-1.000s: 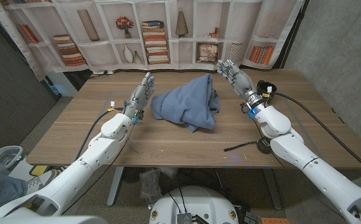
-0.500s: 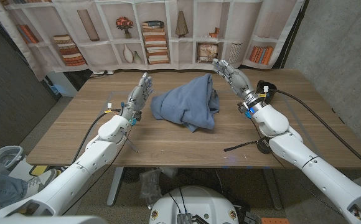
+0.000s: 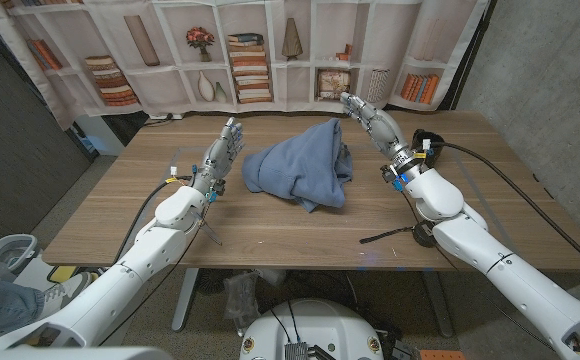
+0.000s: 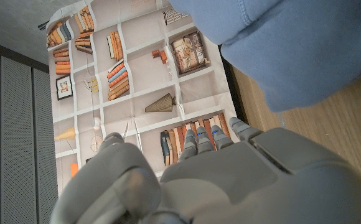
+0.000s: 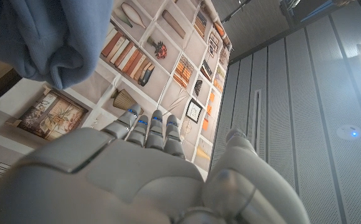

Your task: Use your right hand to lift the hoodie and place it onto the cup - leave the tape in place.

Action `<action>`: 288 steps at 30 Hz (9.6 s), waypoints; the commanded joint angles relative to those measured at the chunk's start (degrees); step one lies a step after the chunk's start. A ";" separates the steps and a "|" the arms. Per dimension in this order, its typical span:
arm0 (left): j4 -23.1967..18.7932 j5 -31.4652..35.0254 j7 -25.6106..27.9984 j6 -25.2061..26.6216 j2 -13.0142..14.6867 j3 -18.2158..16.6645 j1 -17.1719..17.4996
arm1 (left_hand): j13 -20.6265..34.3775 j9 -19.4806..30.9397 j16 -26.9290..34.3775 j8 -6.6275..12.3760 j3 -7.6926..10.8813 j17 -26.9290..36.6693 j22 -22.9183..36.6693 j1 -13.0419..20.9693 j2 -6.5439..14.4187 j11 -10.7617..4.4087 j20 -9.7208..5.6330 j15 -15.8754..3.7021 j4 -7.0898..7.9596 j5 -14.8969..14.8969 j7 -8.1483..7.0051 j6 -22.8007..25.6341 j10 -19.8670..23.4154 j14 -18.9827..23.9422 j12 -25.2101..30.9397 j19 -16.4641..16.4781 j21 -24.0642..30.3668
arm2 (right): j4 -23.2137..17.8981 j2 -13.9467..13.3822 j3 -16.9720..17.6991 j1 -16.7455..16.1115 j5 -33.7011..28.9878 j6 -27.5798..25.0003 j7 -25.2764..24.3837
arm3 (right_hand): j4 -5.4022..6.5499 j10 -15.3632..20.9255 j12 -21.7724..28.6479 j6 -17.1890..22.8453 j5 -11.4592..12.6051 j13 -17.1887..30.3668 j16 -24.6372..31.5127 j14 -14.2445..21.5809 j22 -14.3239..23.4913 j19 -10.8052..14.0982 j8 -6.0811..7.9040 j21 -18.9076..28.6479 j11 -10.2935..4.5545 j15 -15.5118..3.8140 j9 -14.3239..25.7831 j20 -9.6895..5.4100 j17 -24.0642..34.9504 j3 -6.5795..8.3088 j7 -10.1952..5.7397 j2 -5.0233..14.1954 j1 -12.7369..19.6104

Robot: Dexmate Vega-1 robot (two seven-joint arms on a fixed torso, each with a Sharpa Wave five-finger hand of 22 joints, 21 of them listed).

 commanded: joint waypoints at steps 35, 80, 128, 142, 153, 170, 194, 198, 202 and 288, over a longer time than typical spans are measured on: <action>-1.42 0.29 0.32 0.63 0.79 0.18 0.92 | 0.20 0.21 0.25 0.17 -0.89 0.13 0.28 0.77 0.40 -0.35 -0.63 0.11 0.04 0.38 0.09 0.50 0.14 0.49 -0.12 -0.13 0.19 | -2.35 -0.41 -2.09 1.66 -11.99 -0.03 -3.28 | -0.83 0.46 -0.07 0.26 0.24 0.15 0.09 0.57 0.18 0.58 0.25 -0.64 -0.39 -0.07 0.25 0.15 0.11 0.05 -0.73 0.11 1.07; -3.91 0.43 1.41 0.67 1.57 -0.10 3.25 | 0.21 0.22 0.14 -0.08 -1.42 0.14 0.31 1.02 0.67 -0.53 0.23 -0.03 0.05 0.42 -0.16 0.42 0.21 0.47 -0.29 -0.16 0.15 | -5.85 -2.19 -3.51 3.23 -27.91 -3.36 -8.01 | -5.16 -5.23 -1.43 -6.64 1.25 0.28 -0.40 -0.52 0.15 -0.79 -0.38 -3.30 -2.96 4.90 0.34 5.19 0.13 0.11 -6.44 -1.79 6.20; -6.44 1.77 2.79 1.35 1.69 0.45 3.29 | 0.22 0.23 0.13 -0.14 -2.06 0.15 0.33 1.30 0.93 -0.46 0.39 -0.14 0.06 0.45 -0.17 0.69 0.40 0.65 -0.38 -0.24 0.10 | -10.27 -6.60 -5.15 5.29 -40.11 -12.31 -8.71 | -7.31 -12.86 -2.07 -10.95 6.45 0.35 -0.61 -6.87 0.18 -4.92 -0.46 -4.52 -1.68 5.64 0.43 13.19 0.17 -1.29 -6.92 -7.10 14.14; -6.89 2.07 3.18 1.04 1.84 0.19 3.58 | 0.22 0.23 0.13 -0.16 -2.29 0.15 0.34 1.37 1.01 -0.51 0.40 -0.11 0.08 0.46 -0.19 0.77 0.49 0.71 -0.38 -0.25 0.10 | -12.47 -7.72 -6.00 5.31 -44.14 -16.14 -9.61 | -7.09 -14.52 -2.12 -12.46 7.23 0.36 -0.61 -8.10 0.21 -5.58 -0.65 -4.50 -1.51 5.89 0.45 13.75 0.17 -1.70 -6.26 -7.51 14.56; -6.38 1.85 2.74 0.61 1.90 -0.01 3.68 | 0.22 0.24 0.14 -0.17 -2.43 0.15 0.34 1.43 1.06 -0.36 0.19 -0.05 0.08 0.46 -0.19 0.83 0.59 0.78 -0.37 -0.11 0.16 | -13.87 -7.96 -6.98 5.90 -45.71 -18.50 -8.97 | -6.91 -15.43 -2.02 -13.38 7.79 0.36 -0.58 -8.89 0.22 -5.80 -0.66 -4.40 -1.31 5.99 0.46 14.20 0.18 -2.05 -6.00 -7.76 14.79; -6.35 0.73 2.05 -0.36 2.42 -1.15 4.80 | 0.23 0.24 0.14 -0.12 -2.66 0.15 0.33 1.54 1.14 -0.29 0.07 0.00 0.07 0.48 -0.05 1.06 0.74 0.85 -0.36 -0.07 0.16 | -14.03 -7.16 -10.26 8.90 -49.17 -20.40 -6.44 | -6.69 -16.42 -1.95 -14.13 8.35 0.36 -0.53 -9.72 0.25 -5.53 -0.60 -4.16 -1.22 6.21 0.47 14.42 0.18 -2.51 -5.58 -8.05 14.88; -6.62 0.43 1.77 -0.63 2.80 -1.62 5.37 | 0.23 0.25 0.13 -0.13 -3.05 0.15 0.33 1.63 1.16 -0.24 0.29 0.08 0.08 0.49 0.09 1.27 0.72 0.94 -0.43 -0.14 0.12 | -14.16 -6.47 -13.69 11.39 -55.10 -25.23 -3.42 | -6.46 -17.24 -1.78 -13.83 9.04 0.35 -0.41 -10.49 0.27 -5.74 -0.15 -4.14 -0.99 6.30 0.47 14.46 0.19 -2.98 -5.96 -8.16 15.06; -7.31 0.65 2.36 -0.53 3.03 -1.82 5.82 | 0.23 0.25 0.13 -0.13 -3.10 0.15 0.33 1.65 1.18 -0.20 0.27 0.06 0.09 0.49 0.12 1.30 0.71 0.95 -0.44 -0.13 0.12 | -13.52 -6.33 -14.06 11.87 -55.11 -25.16 -3.38 | -6.42 -17.27 -1.73 -13.82 9.13 0.35 -0.36 -10.48 0.28 -5.70 -0.12 -4.10 -0.96 6.34 0.47 14.45 0.19 -3.05 -6.03 -8.16 15.07; -7.68 1.08 3.15 -1.21 2.89 -2.12 6.37 | 0.24 0.25 0.15 -0.10 -3.16 0.15 0.33 1.68 1.20 -0.23 0.30 0.08 0.08 0.50 0.11 1.41 0.79 1.00 -0.41 -0.11 0.13 | -12.79 -6.20 -14.38 12.34 -54.51 -24.73 -3.10 | -6.36 -17.35 -1.68 -14.05 9.25 0.35 -0.27 -10.41 0.28 -5.60 -0.18 -4.05 -0.87 6.32 0.47 14.45 0.19 -3.13 -6.00 -8.15 15.08; -6.72 0.63 2.14 -0.32 2.58 -1.42 5.16 | 0.27 0.29 0.08 -0.04 -4.28 0.19 0.31 2.36 1.87 0.21 0.75 0.70 0.08 0.61 0.13 2.49 0.99 0.97 -0.50 -0.26 0.03 | -4.43 -3.78 -22.16 17.67 -57.32 -30.19 2.00 | -6.16 -18.82 -1.27 -18.47 11.44 0.40 0.01 -10.39 0.34 -4.66 -0.51 -3.78 -0.93 6.17 0.59 14.50 0.18 -4.54 -5.09 -8.07 16.65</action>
